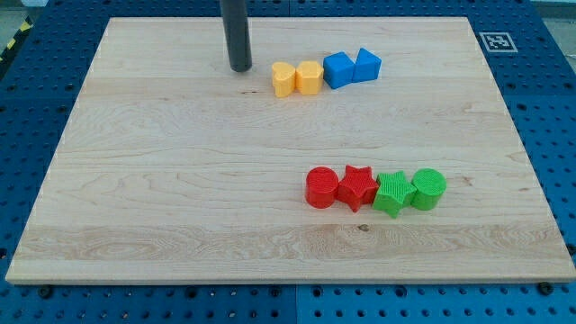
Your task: Separate the yellow blocks from each other
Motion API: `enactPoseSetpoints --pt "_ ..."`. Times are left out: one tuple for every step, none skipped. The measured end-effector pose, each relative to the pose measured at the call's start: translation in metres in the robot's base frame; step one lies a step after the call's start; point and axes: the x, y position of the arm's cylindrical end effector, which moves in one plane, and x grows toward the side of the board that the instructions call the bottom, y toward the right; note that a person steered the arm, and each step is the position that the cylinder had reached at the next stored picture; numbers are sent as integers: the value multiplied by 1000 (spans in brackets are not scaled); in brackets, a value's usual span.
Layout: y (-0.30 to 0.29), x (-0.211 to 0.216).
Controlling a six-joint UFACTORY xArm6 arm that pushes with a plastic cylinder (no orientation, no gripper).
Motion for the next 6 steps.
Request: enactPoseSetpoints --pt "21 28" --pt "35 42" --pt "8 33" --pt "-9 -11" --pt "57 4" --pt "74 37"
